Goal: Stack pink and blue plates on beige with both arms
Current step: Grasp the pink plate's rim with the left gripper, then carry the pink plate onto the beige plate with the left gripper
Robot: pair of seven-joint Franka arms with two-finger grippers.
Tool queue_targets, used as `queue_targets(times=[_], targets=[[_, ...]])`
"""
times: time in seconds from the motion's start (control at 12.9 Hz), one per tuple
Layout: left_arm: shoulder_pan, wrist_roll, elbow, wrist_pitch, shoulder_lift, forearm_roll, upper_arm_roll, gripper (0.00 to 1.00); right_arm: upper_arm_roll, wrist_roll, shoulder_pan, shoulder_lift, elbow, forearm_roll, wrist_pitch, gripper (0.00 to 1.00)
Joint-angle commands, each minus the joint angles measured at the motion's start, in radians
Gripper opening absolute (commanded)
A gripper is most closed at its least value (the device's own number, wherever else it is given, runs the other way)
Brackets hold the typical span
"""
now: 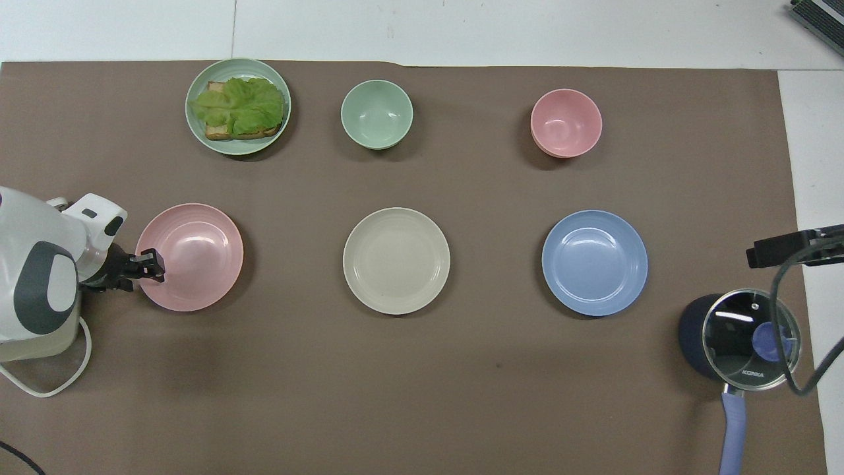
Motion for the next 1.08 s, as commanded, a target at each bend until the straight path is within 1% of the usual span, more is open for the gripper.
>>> queue_targets(times=[0.0,0.15,0.23,0.39,0.46,0.54,0.7,0.85,0.93,1.0], targets=[[-0.004,-0.012,-0.014,-0.03,-0.023,-0.01,0.003,0.0,-0.001,-0.009,-0.008,-0.002,0.003,0.022,-0.004,1.0],[-0.001,-0.006,0.028,-0.094,-0.024,-0.013,0.0,0.0,-0.001,-0.009,-0.008,-0.002,0.003,0.022,-0.004,1.0],[-0.001,-0.004,0.07,-0.155,-0.03,-0.017,-0.004,0.0,-0.001,-0.009,-0.008,-0.002,0.004,0.022,-0.004,1.0],[-0.007,-0.004,0.198,-0.303,-0.027,-0.11,-0.003,0.0,-0.001,-0.009,-0.008,-0.002,0.003,0.022,-0.004,1.0],[-0.007,-0.004,0.241,-0.355,-0.03,-0.156,-0.004,0.0,-0.001,-0.009,-0.008,-0.002,0.003,0.022,-0.004,1.0],[-0.008,-0.007,0.262,-0.38,-0.035,-0.207,-0.011,0.0,-0.001,-0.009,-0.008,-0.002,0.003,0.022,-0.004,1.0],[-0.018,-0.001,0.245,-0.371,-0.05,-0.296,-0.024,0.0,-0.001,-0.009,-0.008,-0.002,0.003,0.022,-0.004,1.0],[-0.094,-0.01,0.243,-0.351,-0.054,-0.355,-0.041,0.0,-0.001,-0.009,-0.008,-0.002,0.003,0.022,-0.004,1.0],[-0.155,-0.035,0.234,-0.319,-0.057,-0.381,-0.04,0.0,-0.001,-0.009,-0.008,-0.002,0.003,0.022,-0.004,1.0],[-0.189,-0.085,0.225,-0.279,-0.058,-0.393,-0.04,0.0,-0.001,-0.009,-0.008,-0.002,0.003,0.022,-0.004,1.0]])
